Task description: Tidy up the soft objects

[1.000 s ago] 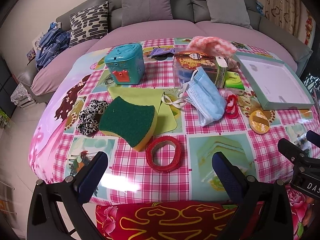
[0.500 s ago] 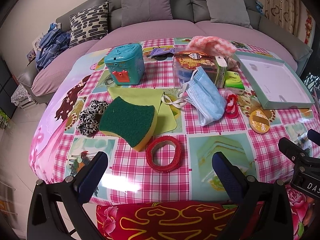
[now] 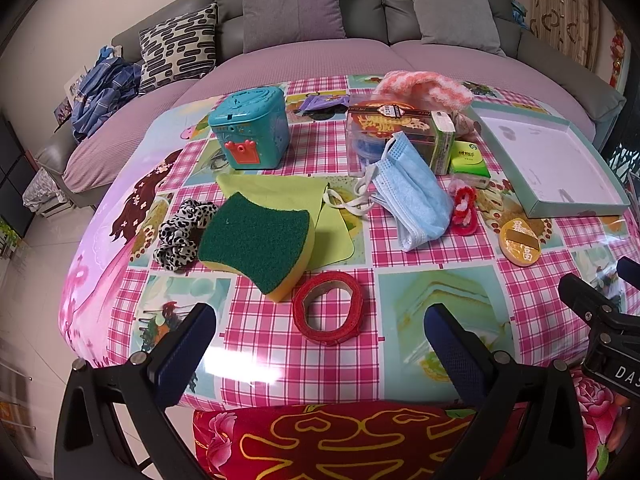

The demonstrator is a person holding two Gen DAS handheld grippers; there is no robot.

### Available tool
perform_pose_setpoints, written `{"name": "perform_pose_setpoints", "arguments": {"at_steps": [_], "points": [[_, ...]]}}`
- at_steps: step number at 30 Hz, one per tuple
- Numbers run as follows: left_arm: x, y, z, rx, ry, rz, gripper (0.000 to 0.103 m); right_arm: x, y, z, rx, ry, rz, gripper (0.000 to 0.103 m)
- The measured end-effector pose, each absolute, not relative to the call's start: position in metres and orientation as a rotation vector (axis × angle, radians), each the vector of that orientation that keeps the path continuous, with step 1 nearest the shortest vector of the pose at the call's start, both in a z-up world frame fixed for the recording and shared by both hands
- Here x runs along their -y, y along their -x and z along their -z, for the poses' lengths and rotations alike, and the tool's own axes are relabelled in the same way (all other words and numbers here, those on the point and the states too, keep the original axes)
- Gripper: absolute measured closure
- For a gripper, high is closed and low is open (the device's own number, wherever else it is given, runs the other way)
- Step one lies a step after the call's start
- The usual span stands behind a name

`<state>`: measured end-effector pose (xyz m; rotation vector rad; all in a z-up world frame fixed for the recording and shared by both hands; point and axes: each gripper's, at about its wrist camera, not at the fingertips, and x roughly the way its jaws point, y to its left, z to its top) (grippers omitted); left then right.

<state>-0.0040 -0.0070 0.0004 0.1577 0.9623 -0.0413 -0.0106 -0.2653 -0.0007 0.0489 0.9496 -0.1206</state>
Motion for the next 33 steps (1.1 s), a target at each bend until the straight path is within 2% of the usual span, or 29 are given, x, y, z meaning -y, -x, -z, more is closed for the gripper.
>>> {"name": "perform_pose_setpoints", "arguments": {"at_steps": [33], "points": [[0.0028,0.0023,0.0006,-0.979,-0.133,0.056,0.000,0.2651,0.0101,0.0025,-0.966,-0.055,0.114,0.000]]}}
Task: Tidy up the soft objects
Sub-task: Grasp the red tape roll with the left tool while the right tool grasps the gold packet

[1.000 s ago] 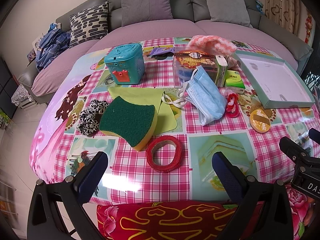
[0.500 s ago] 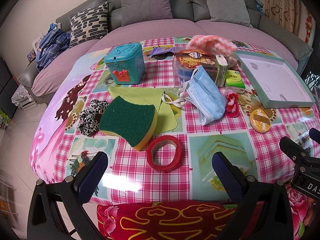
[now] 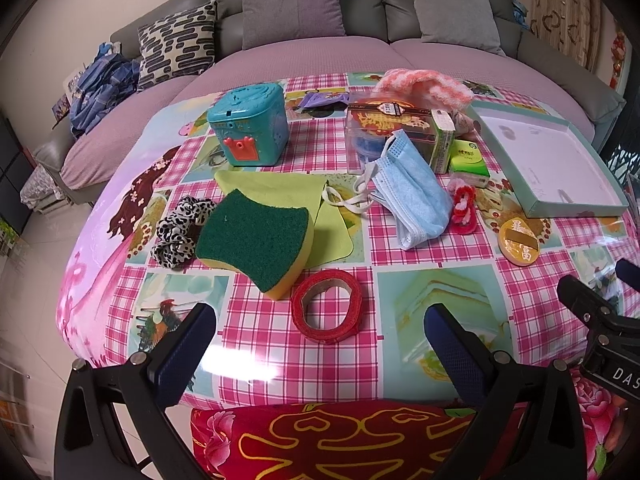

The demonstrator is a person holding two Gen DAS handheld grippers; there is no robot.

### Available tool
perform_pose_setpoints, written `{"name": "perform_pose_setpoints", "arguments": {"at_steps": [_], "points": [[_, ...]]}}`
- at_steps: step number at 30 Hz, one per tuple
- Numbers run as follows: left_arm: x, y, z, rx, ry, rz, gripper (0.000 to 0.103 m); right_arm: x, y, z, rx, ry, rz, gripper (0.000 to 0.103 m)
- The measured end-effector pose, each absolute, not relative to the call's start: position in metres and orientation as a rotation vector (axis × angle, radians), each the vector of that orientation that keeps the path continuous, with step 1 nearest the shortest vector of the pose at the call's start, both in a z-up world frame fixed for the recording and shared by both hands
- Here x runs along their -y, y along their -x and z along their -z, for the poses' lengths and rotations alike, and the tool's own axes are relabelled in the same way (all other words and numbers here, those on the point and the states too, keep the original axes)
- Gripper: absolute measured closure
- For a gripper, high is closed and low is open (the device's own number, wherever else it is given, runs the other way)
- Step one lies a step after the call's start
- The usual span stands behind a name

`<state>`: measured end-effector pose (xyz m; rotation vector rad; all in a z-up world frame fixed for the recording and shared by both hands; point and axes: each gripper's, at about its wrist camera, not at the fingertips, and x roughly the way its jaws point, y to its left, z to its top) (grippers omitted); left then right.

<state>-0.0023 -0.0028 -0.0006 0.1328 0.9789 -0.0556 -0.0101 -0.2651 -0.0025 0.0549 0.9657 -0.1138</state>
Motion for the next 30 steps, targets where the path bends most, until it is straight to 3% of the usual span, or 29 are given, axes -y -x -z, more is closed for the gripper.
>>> {"name": "perform_pose_setpoints", "arguments": {"at_steps": [10,25,30], "points": [[-0.025,-0.035,-0.014,-1.032,0.004,0.164,0.000,0.274,-0.015,0.010,-1.119,-0.144,0.014,0.000],[-0.023,-0.067,0.033,-1.305,0.055,0.145,0.001,0.301,-0.074,0.043,-1.340,-0.298,0.022,0.000],[-0.020,-0.075,0.054,-1.381,0.062,0.134,0.019,0.296,-0.086,0.054,-1.367,-0.287,0.021,0.001]]}}
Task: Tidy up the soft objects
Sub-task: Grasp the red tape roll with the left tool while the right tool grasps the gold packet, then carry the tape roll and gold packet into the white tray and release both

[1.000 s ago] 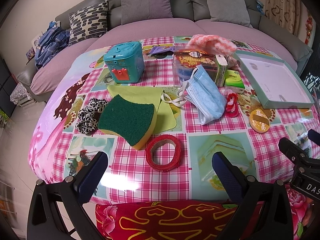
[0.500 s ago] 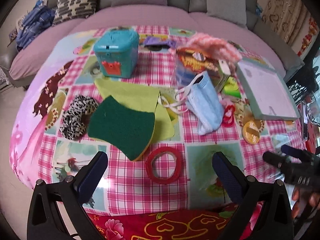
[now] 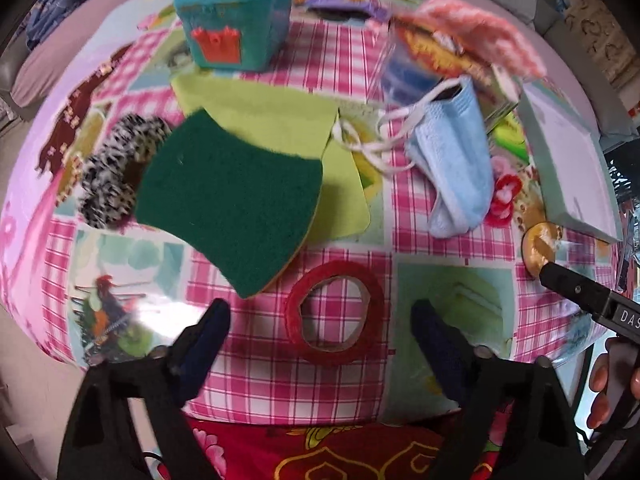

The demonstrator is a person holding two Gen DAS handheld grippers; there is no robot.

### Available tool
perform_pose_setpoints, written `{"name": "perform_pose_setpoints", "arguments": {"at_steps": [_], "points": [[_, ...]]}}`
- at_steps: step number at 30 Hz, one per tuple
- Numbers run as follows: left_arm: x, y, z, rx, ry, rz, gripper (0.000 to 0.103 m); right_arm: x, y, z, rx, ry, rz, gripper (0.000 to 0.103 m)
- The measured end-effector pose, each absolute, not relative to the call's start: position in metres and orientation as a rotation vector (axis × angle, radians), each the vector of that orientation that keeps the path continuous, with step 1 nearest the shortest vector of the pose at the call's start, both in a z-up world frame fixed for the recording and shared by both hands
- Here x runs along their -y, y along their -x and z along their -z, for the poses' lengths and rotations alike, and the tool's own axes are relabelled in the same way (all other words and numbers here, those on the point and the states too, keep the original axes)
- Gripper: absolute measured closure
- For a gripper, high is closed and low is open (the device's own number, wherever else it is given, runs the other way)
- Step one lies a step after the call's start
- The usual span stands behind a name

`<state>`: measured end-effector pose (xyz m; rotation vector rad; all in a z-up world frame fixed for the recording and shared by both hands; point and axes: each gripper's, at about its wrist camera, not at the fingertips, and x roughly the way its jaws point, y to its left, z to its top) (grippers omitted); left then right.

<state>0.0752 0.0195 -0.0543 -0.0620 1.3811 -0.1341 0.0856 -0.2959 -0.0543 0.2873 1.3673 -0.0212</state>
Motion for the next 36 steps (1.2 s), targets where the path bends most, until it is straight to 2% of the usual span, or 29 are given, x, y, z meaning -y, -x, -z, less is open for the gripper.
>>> {"name": "perform_pose_setpoints", "arguments": {"at_steps": [4,8,14,20,22,29,36], "points": [[-0.015,-0.078,0.066,-1.404,0.039,0.124,0.030,0.295,-0.094,0.058,-1.374,-0.273,0.029,0.006],[-0.009,-0.085,0.066,-1.400,0.027,0.118,0.049,0.295,-0.103,0.060,-1.382,-0.266,0.035,0.009],[0.010,-0.100,0.061,-1.409,0.000,0.117,0.049,0.290,-0.125,0.058,-1.394,-0.219,0.040,0.020],[0.026,-0.110,0.064,-1.420,-0.005,0.127,0.050,0.274,-0.127,0.052,-1.403,-0.172,0.037,0.038],[0.032,-0.111,0.060,-1.423,-0.006,0.129,0.050,0.269,-0.129,0.050,-1.403,-0.169,0.021,0.048],[0.043,-0.128,0.039,-1.425,-0.027,0.143,0.050,0.254,-0.123,0.035,-1.390,-0.154,0.010,0.050],[0.072,-0.163,-0.015,-1.352,-0.075,0.176,0.050,0.271,-0.128,-0.016,-1.332,-0.205,-0.001,0.050]]}}
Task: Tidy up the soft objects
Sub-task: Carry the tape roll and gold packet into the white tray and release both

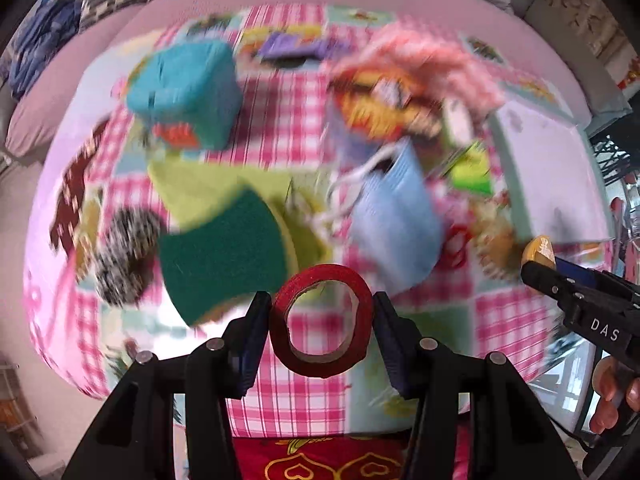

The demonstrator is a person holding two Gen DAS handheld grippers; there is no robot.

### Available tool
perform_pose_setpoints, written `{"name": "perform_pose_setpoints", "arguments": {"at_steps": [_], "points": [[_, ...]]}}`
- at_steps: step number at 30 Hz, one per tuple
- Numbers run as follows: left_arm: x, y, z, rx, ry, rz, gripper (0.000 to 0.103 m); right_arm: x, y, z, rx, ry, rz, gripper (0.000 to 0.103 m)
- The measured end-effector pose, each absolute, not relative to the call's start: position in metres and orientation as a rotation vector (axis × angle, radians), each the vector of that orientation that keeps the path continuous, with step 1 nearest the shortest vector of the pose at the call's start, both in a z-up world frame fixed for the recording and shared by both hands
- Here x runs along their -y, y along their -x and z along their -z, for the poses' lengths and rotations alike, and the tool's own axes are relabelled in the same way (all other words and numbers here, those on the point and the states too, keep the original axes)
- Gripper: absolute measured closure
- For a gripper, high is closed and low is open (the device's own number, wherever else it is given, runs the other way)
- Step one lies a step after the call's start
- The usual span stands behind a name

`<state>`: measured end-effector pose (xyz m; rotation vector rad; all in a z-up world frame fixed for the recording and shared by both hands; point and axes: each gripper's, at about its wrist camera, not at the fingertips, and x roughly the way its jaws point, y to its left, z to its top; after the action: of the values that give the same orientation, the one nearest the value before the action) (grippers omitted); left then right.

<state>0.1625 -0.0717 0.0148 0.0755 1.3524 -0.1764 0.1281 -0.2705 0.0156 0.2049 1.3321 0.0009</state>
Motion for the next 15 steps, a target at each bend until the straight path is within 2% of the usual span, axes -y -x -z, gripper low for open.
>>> {"name": "perform_pose_setpoints", "arguments": {"at_steps": [9,15], "points": [[0.126,-0.220,-0.096,-1.249,-0.093,0.271,0.051,0.324,-0.151,-0.062,-1.270,-0.152,0.077,0.050],[0.165,-0.240,-0.117,-1.197,-0.138,0.328,0.051,0.366,-0.167,-0.083,-1.243,-0.146,0.120,0.050]]}}
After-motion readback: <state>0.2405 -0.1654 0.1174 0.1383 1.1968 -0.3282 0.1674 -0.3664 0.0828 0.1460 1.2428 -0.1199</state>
